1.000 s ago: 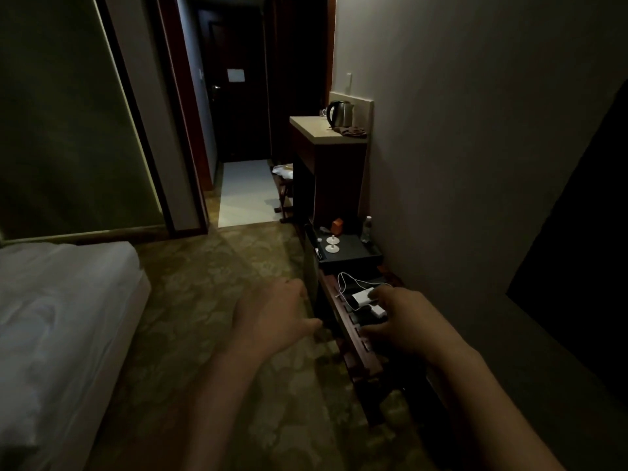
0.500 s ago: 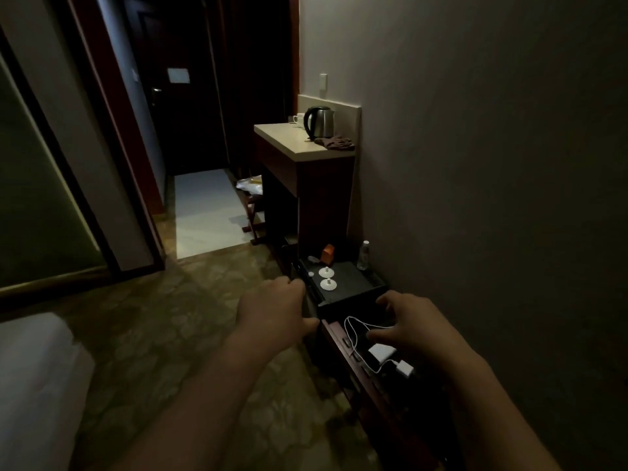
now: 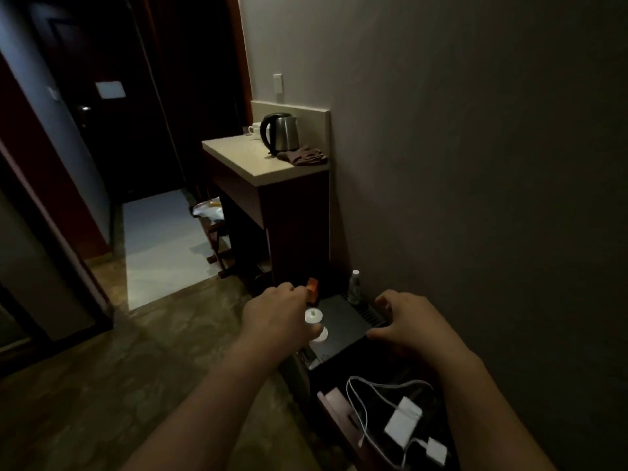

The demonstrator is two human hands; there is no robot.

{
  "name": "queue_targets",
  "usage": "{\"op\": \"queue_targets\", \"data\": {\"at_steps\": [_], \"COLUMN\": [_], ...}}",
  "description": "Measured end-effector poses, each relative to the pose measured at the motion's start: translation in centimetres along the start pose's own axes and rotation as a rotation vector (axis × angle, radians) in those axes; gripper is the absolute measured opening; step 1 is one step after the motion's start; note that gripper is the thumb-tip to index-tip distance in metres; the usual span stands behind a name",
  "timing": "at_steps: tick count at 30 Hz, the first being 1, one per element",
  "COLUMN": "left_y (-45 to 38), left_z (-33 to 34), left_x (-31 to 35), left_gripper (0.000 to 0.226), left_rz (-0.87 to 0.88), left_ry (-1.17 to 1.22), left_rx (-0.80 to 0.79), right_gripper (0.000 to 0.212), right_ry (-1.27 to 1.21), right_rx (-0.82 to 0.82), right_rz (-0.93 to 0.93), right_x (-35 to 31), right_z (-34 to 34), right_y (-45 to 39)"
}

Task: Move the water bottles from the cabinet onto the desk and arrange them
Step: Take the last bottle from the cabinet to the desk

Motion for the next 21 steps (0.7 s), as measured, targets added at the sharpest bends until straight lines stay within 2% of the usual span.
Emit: {"op": "queue_targets", "data": {"at_steps": [8, 17, 21], "left_y": [-16.2, -25.6, -29.5], "left_z": [7.8, 20.9, 27.0], "left_x": [0.5, -0.1, 0.2], "left_gripper": [0.053, 0.043, 0.046], "left_rz": [0.135, 0.235, 0.33], "left_ry": [0.019, 0.076, 0.116], "left_rx": [-0.022, -0.185, -0.259], "right_gripper": [0.061, 0.06, 0.062], "right_ry": [0.04, 0.106, 0.113], "right_rx": [0.002, 0.022, 0.023], "right_rz": [0.094, 0.259, 0.393], "right_x": [3.8, 8.3, 9.9], "right_z": [2.9, 7.3, 9.2], "right_y": [-15.6, -21.9, -23.7]}}
Point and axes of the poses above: each hand's wrist, its own y-axis away from the middle knuckle, its own z-axis out of the palm, x = y × z, the point moved 8 cm from there along -y, towards the middle knuckle, and after that the axes turned 13 degrees about x, right-handed, at the moved point
